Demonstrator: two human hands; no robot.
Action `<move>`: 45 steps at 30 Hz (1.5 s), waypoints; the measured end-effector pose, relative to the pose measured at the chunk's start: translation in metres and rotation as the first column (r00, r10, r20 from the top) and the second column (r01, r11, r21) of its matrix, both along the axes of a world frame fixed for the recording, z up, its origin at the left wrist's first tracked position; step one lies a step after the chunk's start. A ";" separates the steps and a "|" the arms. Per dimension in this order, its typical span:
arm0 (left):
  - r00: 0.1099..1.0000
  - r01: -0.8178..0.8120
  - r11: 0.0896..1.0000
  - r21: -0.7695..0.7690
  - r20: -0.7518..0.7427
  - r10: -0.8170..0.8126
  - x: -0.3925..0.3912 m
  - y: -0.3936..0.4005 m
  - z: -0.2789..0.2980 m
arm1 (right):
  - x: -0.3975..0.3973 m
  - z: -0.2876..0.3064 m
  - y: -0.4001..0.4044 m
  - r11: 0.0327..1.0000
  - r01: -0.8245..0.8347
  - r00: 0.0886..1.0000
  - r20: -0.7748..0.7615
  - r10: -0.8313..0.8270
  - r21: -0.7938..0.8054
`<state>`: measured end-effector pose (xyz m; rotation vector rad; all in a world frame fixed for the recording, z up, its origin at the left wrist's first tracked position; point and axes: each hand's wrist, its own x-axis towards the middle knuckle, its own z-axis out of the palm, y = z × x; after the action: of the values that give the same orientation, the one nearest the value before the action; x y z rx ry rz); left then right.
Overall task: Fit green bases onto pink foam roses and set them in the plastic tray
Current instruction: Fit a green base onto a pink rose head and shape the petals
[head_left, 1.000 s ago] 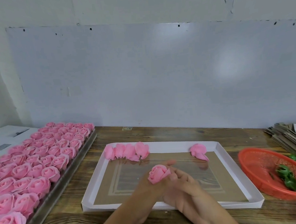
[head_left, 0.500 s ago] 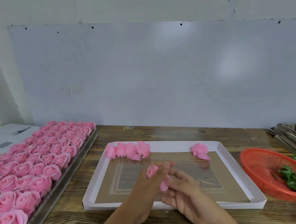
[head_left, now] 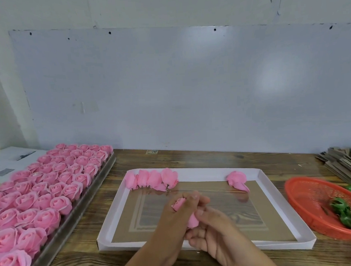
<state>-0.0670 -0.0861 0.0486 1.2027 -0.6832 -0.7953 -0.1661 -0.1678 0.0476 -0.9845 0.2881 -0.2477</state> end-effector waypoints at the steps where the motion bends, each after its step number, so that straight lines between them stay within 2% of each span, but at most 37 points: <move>1: 1.000 -0.015 1.000 0.004 0.000 0.015 -0.001 0.000 0.000 | 0.001 -0.001 0.001 1.000 0.016 1.000 0.011 -0.016 -0.021; 5: 0.999 -0.032 0.999 0.008 0.000 0.032 -0.003 0.001 0.004 | 0.001 -0.002 0.001 0.997 0.018 1.000 0.016 -0.017 -0.075; 13: 1.000 -0.001 0.999 -0.054 0.010 0.002 -0.003 0.002 0.004 | -0.001 0.000 0.001 0.991 -0.132 0.986 -0.105 0.130 -0.016; 17: 0.999 -0.040 0.997 -0.059 0.009 0.041 -0.002 -0.001 0.004 | 0.002 0.000 0.002 1.000 -0.029 0.999 -0.042 0.029 0.012; 20: 0.996 -0.065 0.997 -0.045 0.056 0.068 0.000 -0.002 0.001 | 0.004 -0.004 0.002 0.998 0.023 0.999 -0.024 -0.025 -0.056; 27: 0.976 0.102 0.983 -0.150 0.205 -0.070 0.010 0.001 -0.001 | -0.002 0.000 -0.008 0.990 0.114 0.992 -0.046 -0.118 -0.081; 30: 0.954 0.105 0.985 -0.136 0.292 -0.062 0.014 0.001 -0.004 | -0.004 -0.001 -0.012 0.981 0.148 0.982 -0.097 -0.160 -0.127; 33: 0.944 0.092 0.986 -0.139 0.328 -0.042 0.015 0.001 -0.005 | -0.004 0.000 -0.012 0.937 0.184 0.962 -0.141 -0.233 -0.297; 36: 0.947 0.038 0.993 -0.114 0.320 0.001 0.016 0.001 -0.004 | -0.003 0.000 -0.010 0.854 0.327 0.920 -0.072 -0.386 -0.405; 38: 0.952 0.028 0.996 -0.090 0.306 0.001 0.017 0.000 -0.004 | -0.003 -0.002 -0.011 0.809 0.399 0.894 -0.011 -0.447 -0.431; 41: 0.954 0.075 0.995 -0.073 0.295 -0.050 0.016 0.001 -0.001 | -0.005 -0.002 -0.012 0.773 0.440 0.887 0.084 -0.455 -0.457; 45: 0.956 0.062 0.996 -0.059 0.289 -0.043 0.017 0.000 -0.003 | -0.008 -0.002 -0.015 0.757 0.474 0.872 0.118 -0.476 -0.450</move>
<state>-0.0495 -0.0860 0.0460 1.2554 -0.9771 -0.6407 -0.1740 -0.1829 0.0456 -1.3829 0.4987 -0.8163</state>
